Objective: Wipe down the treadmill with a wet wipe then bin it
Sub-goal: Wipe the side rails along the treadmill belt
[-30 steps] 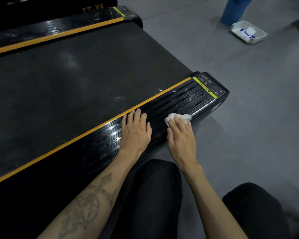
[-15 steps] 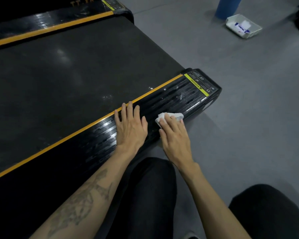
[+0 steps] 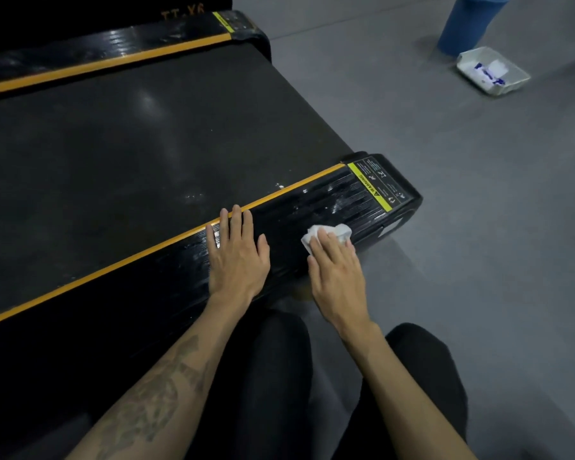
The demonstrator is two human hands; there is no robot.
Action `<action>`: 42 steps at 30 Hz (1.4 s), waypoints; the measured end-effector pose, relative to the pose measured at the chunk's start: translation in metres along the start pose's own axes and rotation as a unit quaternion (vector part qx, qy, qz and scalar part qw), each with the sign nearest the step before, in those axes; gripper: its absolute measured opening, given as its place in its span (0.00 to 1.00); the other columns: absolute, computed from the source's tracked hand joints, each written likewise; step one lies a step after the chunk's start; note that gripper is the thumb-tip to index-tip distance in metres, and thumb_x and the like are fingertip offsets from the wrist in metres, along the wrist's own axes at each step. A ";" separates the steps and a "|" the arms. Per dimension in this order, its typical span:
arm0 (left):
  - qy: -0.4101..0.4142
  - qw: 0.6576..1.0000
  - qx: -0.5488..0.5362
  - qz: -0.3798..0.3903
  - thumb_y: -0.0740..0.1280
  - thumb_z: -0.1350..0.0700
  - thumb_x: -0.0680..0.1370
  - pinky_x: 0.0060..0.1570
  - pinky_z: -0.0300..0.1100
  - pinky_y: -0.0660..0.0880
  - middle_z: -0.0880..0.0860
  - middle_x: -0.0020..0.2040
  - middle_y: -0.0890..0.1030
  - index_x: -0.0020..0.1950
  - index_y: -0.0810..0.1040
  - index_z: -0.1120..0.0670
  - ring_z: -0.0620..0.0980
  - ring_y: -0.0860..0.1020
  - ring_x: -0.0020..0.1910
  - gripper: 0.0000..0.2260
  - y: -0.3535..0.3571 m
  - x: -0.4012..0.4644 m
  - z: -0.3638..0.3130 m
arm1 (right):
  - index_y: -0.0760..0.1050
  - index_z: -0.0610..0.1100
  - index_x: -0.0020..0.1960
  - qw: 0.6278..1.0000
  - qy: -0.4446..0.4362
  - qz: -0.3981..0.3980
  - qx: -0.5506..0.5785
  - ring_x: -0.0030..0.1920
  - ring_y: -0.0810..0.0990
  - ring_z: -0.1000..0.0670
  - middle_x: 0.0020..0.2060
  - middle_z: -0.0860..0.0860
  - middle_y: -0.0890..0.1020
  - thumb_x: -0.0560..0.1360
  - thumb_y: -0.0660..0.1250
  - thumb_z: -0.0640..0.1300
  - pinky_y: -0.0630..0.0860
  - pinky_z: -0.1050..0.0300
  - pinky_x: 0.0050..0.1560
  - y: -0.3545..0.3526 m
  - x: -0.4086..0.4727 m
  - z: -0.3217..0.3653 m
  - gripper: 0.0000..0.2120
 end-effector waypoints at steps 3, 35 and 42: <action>-0.009 1.000 -0.001 0.003 0.50 0.45 0.86 0.81 0.60 0.49 0.54 0.84 0.55 0.83 0.56 0.54 0.55 0.50 0.84 0.27 0.002 0.005 0.000 | 0.75 0.42 0.72 0.999 -0.027 0.008 0.023 0.74 0.71 0.43 0.73 0.44 0.75 0.83 0.59 0.48 0.61 0.44 0.78 0.004 -0.002 0.001 0.20; -0.013 1.000 0.001 -0.009 0.50 0.46 0.86 0.81 0.61 0.50 0.54 0.84 0.57 0.83 0.58 0.53 0.55 0.52 0.83 0.25 0.004 0.008 -0.002 | 0.76 0.41 0.70 0.998 -0.056 0.014 0.018 0.72 0.72 0.41 0.69 0.43 0.77 0.83 0.57 0.49 0.70 0.44 0.71 0.007 0.019 0.010 0.21; -0.016 1.000 -0.010 -0.012 0.52 0.46 0.86 0.81 0.60 0.49 0.54 0.83 0.58 0.83 0.59 0.52 0.55 0.53 0.83 0.25 0.004 0.009 -0.002 | 0.75 0.40 0.72 1.000 -0.010 0.002 -0.010 0.74 0.71 0.42 0.72 0.42 0.75 0.83 0.55 0.49 0.69 0.42 0.73 0.009 0.026 0.006 0.23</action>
Point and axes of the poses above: each hand's wrist, its own x-axis towards the middle knuckle, its own y-axis out of the palm, z = x × y, the point moved 3 cm from there along x, towards the middle knuckle
